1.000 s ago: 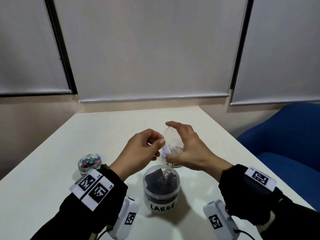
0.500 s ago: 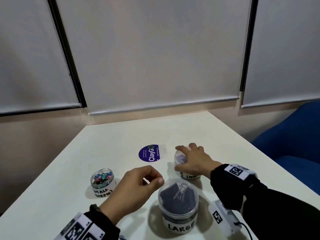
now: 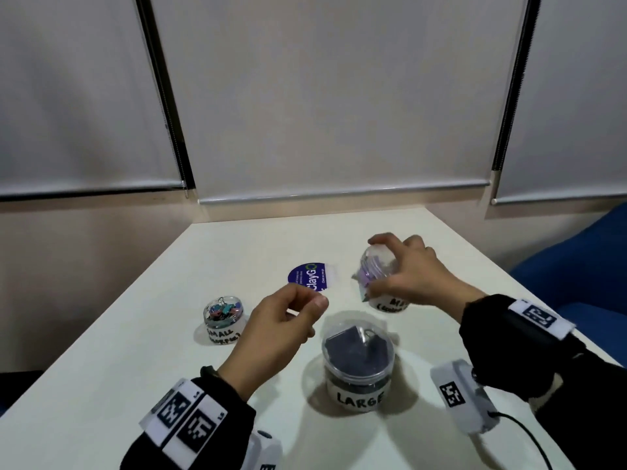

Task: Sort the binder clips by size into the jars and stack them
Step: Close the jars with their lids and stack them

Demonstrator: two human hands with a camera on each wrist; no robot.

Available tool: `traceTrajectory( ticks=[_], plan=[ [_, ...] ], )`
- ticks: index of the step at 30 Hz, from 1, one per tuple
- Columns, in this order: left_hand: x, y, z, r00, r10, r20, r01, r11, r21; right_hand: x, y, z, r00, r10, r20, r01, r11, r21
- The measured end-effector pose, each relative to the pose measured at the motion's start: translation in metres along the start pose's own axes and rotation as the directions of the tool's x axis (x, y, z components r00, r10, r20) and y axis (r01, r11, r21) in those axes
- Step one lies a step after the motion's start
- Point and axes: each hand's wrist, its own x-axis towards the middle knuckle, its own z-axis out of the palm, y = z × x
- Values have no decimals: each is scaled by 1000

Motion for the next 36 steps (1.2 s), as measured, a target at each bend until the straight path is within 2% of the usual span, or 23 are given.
traceTrajectory(
  ticks=[3, 5, 7, 10, 14, 17, 21, 23, 27, 28, 31, 32, 34, 36],
  plan=[
    [-6, 13, 9, 984, -168, 52, 176, 928, -328, -24, -32, -31, 993, -85, 87, 62, 968, 244],
    [-15, 21, 12, 958, -247, 149, 288, 814, -505, -42, -51, -43, 971, -163, 172, 90, 925, 370],
    [-27, 25, 15, 931, -250, 265, 364, 679, -638, -56, -67, -46, 951, -202, 236, 86, 902, 424],
    [-48, 29, 22, 918, -176, 354, 393, 513, -763, -72, -80, -36, 942, -203, 266, 74, 902, 426],
    [-70, 27, 30, 943, -164, 289, 331, 374, -866, -94, -90, -17, 938, -212, 275, 81, 904, 419],
    [-84, 24, 29, 937, -199, 286, 337, 306, -890, -111, -93, -15, 917, -280, 285, 160, 911, 380],
    [-100, 21, 25, 890, -207, 407, 453, 294, -842, -134, -100, -26, 859, -405, 312, 311, 899, 309],
    [-109, 21, 23, 856, -189, 481, 516, 245, -821, -145, -104, -29, 821, -465, 331, 382, 879, 286],
    [-126, 24, 9, 752, -44, 658, 656, 152, -739, -162, -110, -31, 769, -548, 329, 463, 833, 304],
    [-128, 26, 4, 736, -1, 677, 671, 133, -729, -164, -110, -31, 756, -574, 316, 479, 813, 331],
    [-135, 33, -7, 732, 69, 678, 671, 101, -734, -170, -114, -31, 705, -643, 300, 526, 757, 388],
    [-135, 32, -9, 712, 107, 694, 687, 97, -720, -171, -114, -29, 688, -661, 301, 536, 742, 403],
    [-137, 31, -13, 643, 180, 745, 743, 93, -663, -172, -116, -26, 663, -682, 308, 543, 721, 431],
    [-138, 30, -15, 616, 175, 768, 770, 69, -634, -170, -116, -23, 653, -692, 307, 537, 709, 456]
  ],
)
